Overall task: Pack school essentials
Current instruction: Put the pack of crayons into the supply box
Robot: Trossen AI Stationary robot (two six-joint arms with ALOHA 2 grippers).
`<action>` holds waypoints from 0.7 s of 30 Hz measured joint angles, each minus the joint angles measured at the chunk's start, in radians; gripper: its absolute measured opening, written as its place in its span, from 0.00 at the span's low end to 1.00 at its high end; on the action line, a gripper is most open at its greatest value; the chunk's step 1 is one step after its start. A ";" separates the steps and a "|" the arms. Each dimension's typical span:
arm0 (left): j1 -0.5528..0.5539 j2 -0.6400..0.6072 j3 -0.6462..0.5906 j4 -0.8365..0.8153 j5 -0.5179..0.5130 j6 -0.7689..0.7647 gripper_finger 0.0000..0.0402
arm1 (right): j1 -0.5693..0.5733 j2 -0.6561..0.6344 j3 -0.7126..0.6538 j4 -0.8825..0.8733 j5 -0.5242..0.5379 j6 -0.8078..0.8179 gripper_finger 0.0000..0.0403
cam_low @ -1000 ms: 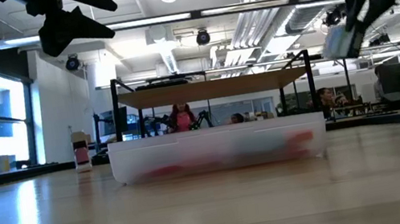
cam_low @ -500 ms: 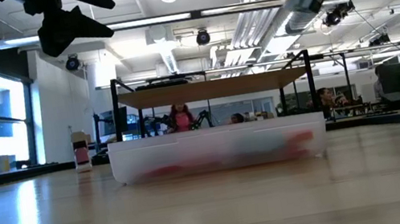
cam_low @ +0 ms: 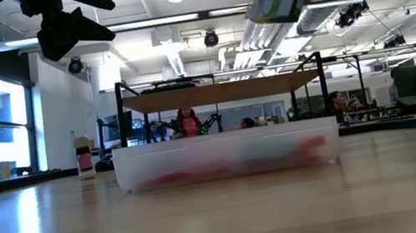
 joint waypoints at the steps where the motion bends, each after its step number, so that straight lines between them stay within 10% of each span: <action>1: 0.000 0.000 0.000 -0.005 0.010 0.000 0.52 | 0.024 0.024 0.004 0.000 0.001 0.001 0.28; 21: -0.002 0.000 0.000 -0.217 0.205 0.026 0.52 | 0.378 0.505 0.263 -0.115 0.187 -0.072 0.28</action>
